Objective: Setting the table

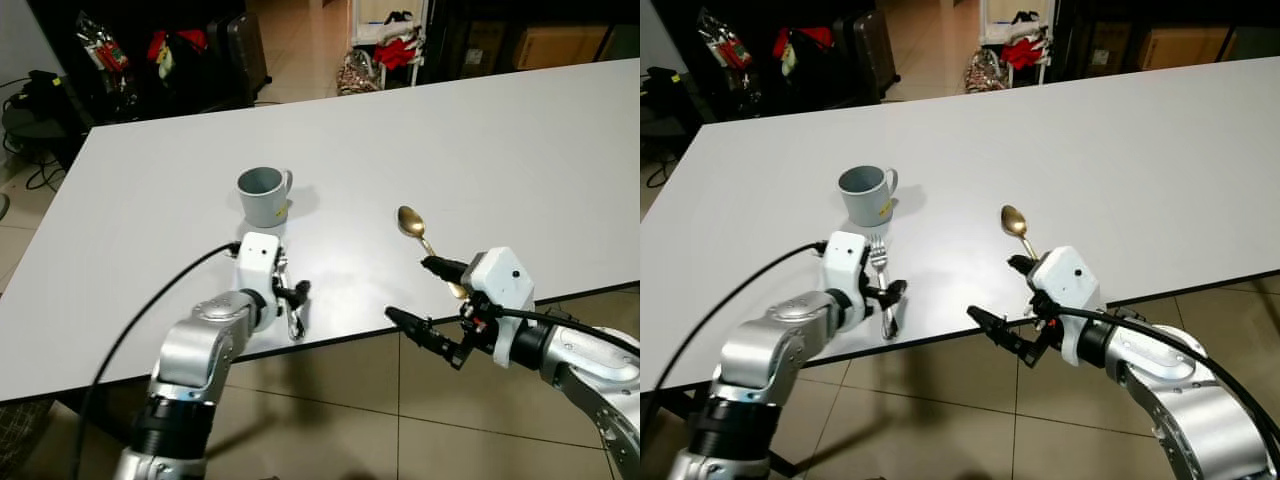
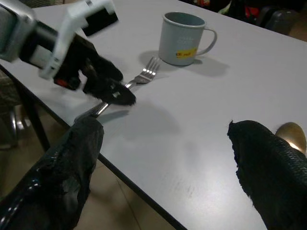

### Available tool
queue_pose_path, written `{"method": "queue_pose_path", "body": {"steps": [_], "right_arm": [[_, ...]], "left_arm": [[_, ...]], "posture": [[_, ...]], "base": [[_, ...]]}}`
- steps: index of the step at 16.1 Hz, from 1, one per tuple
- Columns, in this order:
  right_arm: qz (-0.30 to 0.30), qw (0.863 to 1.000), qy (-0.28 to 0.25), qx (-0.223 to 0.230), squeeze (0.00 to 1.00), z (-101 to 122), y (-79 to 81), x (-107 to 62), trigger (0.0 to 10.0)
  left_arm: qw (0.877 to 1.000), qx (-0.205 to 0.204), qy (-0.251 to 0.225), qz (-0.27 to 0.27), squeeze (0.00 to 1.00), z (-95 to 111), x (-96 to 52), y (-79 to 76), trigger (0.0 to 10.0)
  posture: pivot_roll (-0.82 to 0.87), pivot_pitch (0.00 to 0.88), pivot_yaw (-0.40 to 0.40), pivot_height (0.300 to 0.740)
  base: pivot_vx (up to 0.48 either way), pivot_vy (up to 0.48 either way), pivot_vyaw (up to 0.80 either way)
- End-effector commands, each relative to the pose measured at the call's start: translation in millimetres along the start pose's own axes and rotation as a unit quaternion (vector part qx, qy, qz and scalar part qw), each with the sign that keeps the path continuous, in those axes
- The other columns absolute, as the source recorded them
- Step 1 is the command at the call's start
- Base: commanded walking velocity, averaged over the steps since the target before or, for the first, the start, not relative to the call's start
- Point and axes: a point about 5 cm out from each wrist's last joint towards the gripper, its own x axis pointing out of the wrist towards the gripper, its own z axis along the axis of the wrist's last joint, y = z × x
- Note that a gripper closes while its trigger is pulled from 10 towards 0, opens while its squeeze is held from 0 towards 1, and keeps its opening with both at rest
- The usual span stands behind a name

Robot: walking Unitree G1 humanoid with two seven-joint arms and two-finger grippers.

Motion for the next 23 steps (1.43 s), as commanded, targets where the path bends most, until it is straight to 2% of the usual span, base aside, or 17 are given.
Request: {"method": "queue_pose_path", "body": {"steps": [1,4,6,7,8,9,12,23], "right_arm": [[0.013,1.000,0.003,-0.002,0.00,1,3.6,-0.6,10.0],[0.020,1.000,0.009,-0.003,0.00,0,6.5,-2.7,10.0],[0.019,1.000,0.010,-0.003,0.00,-1,7.4,-3.7,10.0],[0.020,1.000,0.011,-0.004,0.00,-1,8.3,-4.5,10.0],[0.021,1.000,0.011,-0.004,0.00,-1,8.6,-4.8,10.0],[0.021,1.000,0.012,-0.004,0.00,-1,8.9,-5.3,10.0],[0.032,0.999,0.013,0.000,0.00,-1,11.6,-7.7,10.0],[0.040,0.999,0.012,0.005,0.00,-3,16.0,-5.4,10.0]], "left_arm": [[1.000,-0.004,-0.003,0.012,0.00,4,2.8,4.7,4.8],[1.000,0.008,0.015,0.012,0.00,0,11.4,4.4,4.3],[0.999,0.017,0.022,0.015,0.00,-4,14.0,5.2,3.4],[0.999,0.020,0.027,0.021,0.00,-6,15.7,7.6,2.3],[0.999,0.023,0.028,0.023,0.00,-6,16.1,8.4,0.8],[0.999,0.026,0.028,0.026,0.00,-6,16.7,9.6,0.0],[0.998,0.036,0.033,0.025,0.00,-7,15.8,11.8,0.0],[0.998,0.000,0.042,0.050,0.00,-12,11.0,24.3,0.0]], "posture": [[-0.13,0.049,0.103,0.740],[-0.14,0.044,0.116,0.740],[-0.15,0.040,0.124,0.740],[-0.15,0.036,0.130,0.740],[-0.15,0.036,0.130,0.740],[-0.16,0.033,0.132,0.740],[-0.16,0.030,0.135,0.740],[-0.14,0.037,0.138,0.740]], "base": [[0.000,0.000,0.00],[0.000,0.000,0.00],[0.000,0.000,0.00],[0.000,0.000,0.00],[0.000,0.000,0.00],[0.000,0.000,0.00],[0.000,0.000,0.00],[0.000,0.000,0.00]]}}
